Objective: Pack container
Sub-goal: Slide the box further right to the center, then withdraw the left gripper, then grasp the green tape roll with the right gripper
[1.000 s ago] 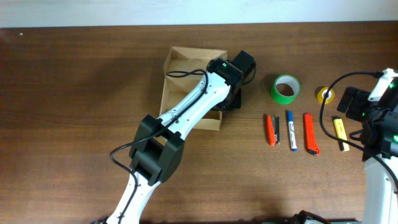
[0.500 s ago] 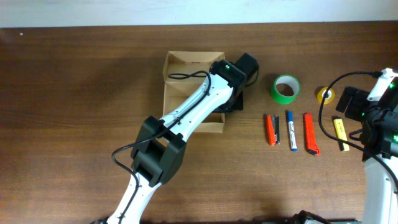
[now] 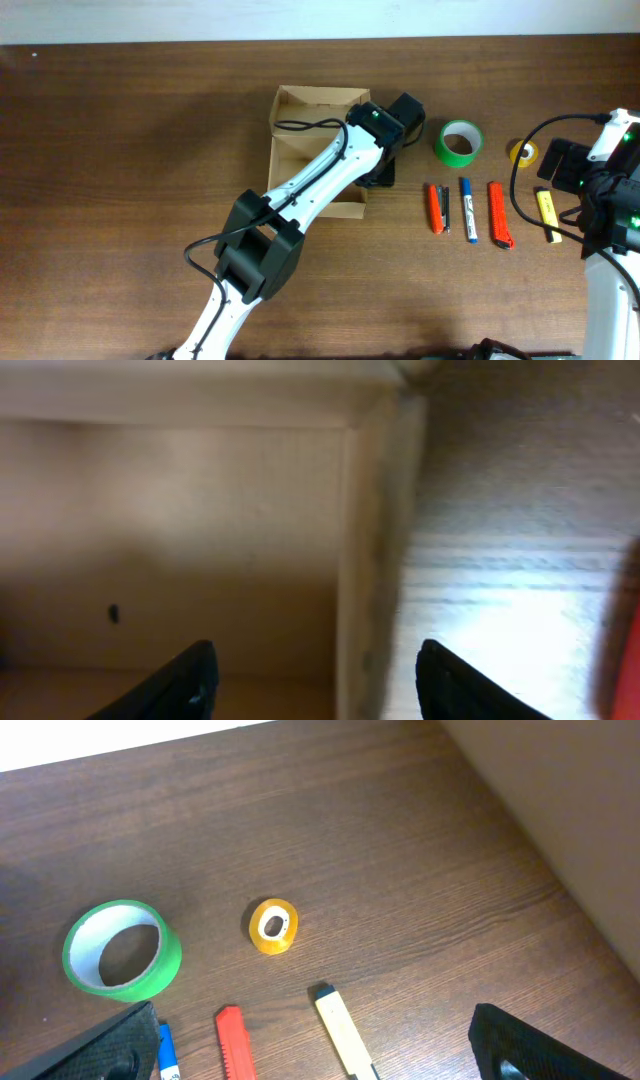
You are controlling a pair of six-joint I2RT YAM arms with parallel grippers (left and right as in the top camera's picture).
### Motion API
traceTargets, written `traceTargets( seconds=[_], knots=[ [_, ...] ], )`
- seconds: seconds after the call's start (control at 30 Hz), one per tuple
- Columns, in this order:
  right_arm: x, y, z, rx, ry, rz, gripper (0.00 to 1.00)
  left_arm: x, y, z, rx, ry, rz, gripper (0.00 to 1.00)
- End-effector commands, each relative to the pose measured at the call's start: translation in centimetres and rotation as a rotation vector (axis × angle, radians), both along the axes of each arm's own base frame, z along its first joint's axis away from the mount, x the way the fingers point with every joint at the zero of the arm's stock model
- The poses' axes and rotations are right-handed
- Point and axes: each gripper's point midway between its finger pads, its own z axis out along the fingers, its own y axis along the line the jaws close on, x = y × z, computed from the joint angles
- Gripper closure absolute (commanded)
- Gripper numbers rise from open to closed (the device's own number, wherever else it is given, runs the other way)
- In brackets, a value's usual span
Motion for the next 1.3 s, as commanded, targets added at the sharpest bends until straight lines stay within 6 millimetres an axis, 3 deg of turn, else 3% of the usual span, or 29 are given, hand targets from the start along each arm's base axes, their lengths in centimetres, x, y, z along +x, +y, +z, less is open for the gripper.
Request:
traceTargets(
  seconds=[0.0,0.1,0.2,0.27,0.33,0.37,0.43,0.53,0.63,0.7,0.77,0.8,0.87,0.93,1.03,1.13,1.27],
  knots=[
    [0.5,0.1,1.0,-0.005,-0.025,0.008,0.01,2.5,1.1,6.4,0.008,-0.189,-0.013,0.37],
    [0.4,0.1,1.0,-0.003,-0.022,0.008,0.01,3.8,1.8,13.7,-0.01,-0.364,-0.051,0.39],
    [0.4,0.2,1.0,-0.003,-0.022,0.008,0.01,3.8,2.8,21.6,-0.055,-0.511,-0.105,0.42],
    [0.4,0.2,1.0,-0.003,-0.022,0.008,0.01,4.4,6.7,26.0,0.029,-0.61,-0.078,0.49],
    [0.3,0.2,0.8,0.001,-0.014,0.008,0.01,5.3,13.5,29.0,0.13,-0.641,-0.01,0.54],
    [0.2,0.3,0.6,0.005,-0.005,0.008,0.01,5.7,16.7,29.4,0.155,-0.632,0.052,0.54],
    [0.2,1.4,0.1,0.052,0.004,0.055,0.01,6.3,26.3,29.2,0.242,-0.569,0.239,0.53],
    [1.2,3.7,0.4,0.132,-0.043,0.168,0.01,6.2,36.3,28.0,0.272,-0.491,0.435,0.54],
    [1.5,3.4,-0.6,0.163,-0.017,0.144,0.01,5.7,42.6,26.5,0.261,-0.43,0.552,0.53],
    [2.1,3.3,-3.3,0.239,0.076,0.114,0.01,5.2,46.0,25.3,0.265,-0.392,0.624,0.4],
    [3.5,3.9,-5.1,0.349,0.188,0.144,0.01,5.3,47.4,23.9,0.247,-0.358,0.653,0.3],
    [4.6,4.5,-5.1,0.397,0.224,0.202,0.01,5.3,47.9,23.4,0.25,-0.345,0.662,0.23],
    [7.5,5.5,-4.3,0.476,0.216,0.308,0.01,5.7,48.3,22.1,0.251,-0.312,0.665,0.2],
    [9.5,5.5,-3.7,0.46,0.203,0.326,0.01,6.1,48.3,21.0,0.253,-0.286,0.663,0.15],
    [10.6,6.1,-4.4,0.307,0.297,0.283,0.07,6.4,48.2,20.3,0.243,-0.27,0.658,0.14],
    [11.3,8.9,-7.4,0.223,0.413,0.312,0.07,6.6,48.3,19.7,0.244,-0.257,0.657,0.14],
    [11.0,9.7,-13.5,0.219,0.604,0.298,0.09,6.7,48.2,19.5,0.24,-0.253,0.655,0.14]
  ],
)
